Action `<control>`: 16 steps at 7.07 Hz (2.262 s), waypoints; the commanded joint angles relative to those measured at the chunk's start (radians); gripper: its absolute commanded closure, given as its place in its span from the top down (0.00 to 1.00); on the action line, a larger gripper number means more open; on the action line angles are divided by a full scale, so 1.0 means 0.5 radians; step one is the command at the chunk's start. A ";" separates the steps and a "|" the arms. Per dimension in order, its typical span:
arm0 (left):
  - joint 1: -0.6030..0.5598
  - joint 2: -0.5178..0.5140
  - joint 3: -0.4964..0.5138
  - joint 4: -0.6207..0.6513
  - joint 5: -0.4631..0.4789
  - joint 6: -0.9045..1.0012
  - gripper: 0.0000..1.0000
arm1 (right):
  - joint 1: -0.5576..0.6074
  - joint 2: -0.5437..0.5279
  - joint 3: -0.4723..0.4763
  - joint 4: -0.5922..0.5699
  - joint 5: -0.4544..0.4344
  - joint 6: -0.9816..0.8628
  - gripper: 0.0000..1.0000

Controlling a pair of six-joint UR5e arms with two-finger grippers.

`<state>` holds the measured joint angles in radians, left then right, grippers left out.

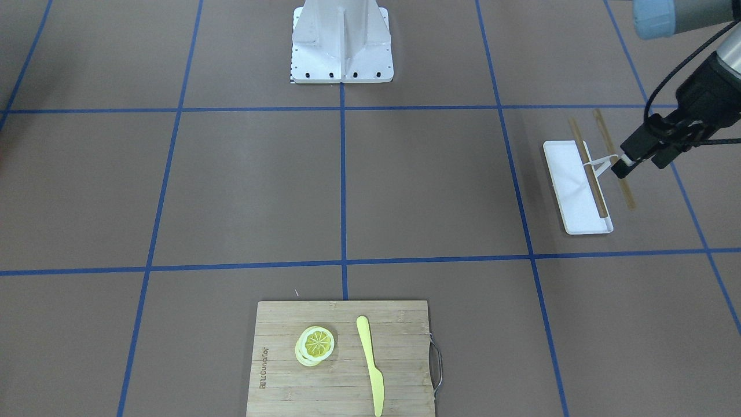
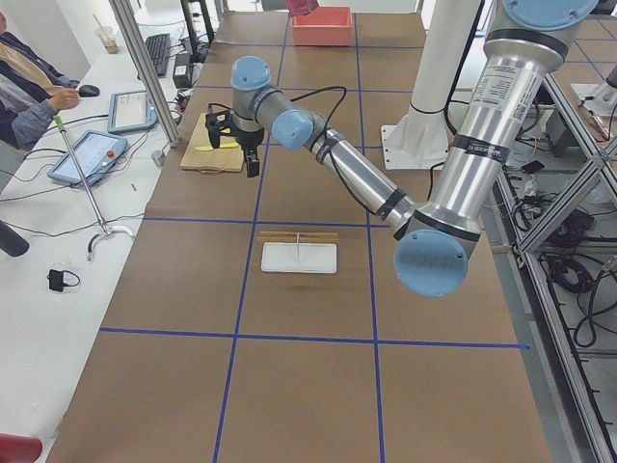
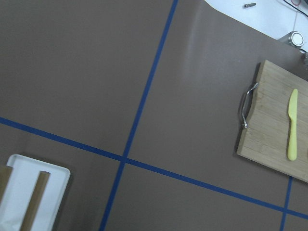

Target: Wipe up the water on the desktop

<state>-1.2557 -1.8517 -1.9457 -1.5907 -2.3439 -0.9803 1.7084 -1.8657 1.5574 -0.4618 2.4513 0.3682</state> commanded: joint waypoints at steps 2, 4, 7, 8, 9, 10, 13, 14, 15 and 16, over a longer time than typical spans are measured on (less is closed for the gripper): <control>-0.075 0.251 -0.042 0.000 -0.006 0.342 0.97 | 0.056 -0.211 -0.156 -0.037 -0.076 -0.451 0.00; -0.173 0.338 -0.051 0.000 -0.006 0.518 0.97 | 0.047 -0.220 -0.264 -0.037 -0.110 -0.564 0.00; -0.173 0.335 -0.057 0.003 -0.006 0.519 0.97 | 0.004 -0.230 -0.265 -0.073 -0.202 -0.617 0.00; -0.173 0.332 -0.057 0.003 -0.006 0.519 0.97 | -0.005 -0.220 -0.265 -0.092 -0.203 -0.617 0.00; -0.173 0.332 -0.057 0.003 -0.006 0.519 0.97 | -0.005 -0.214 -0.265 -0.095 -0.203 -0.614 0.00; -0.173 0.329 -0.057 0.003 -0.006 0.519 0.97 | -0.005 -0.202 -0.262 -0.119 -0.206 -0.614 0.00; -0.173 0.329 -0.076 0.006 -0.006 0.519 0.97 | -0.005 -0.193 -0.262 -0.123 -0.203 -0.614 0.00; -0.173 0.329 -0.073 0.006 -0.006 0.516 0.97 | -0.005 -0.193 -0.258 -0.123 -0.197 -0.614 0.00; -0.173 0.329 -0.076 0.006 -0.006 0.516 0.97 | -0.063 -0.165 -0.158 -0.135 -0.151 -0.586 0.00; -0.176 0.335 -0.103 0.006 -0.006 0.516 0.97 | -0.067 -0.095 0.037 -0.384 -0.120 -0.583 0.00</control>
<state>-1.3427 -1.6867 -1.9863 -1.5878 -2.3470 -0.7223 1.6860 -1.9448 1.4840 -0.5559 2.3717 0.0709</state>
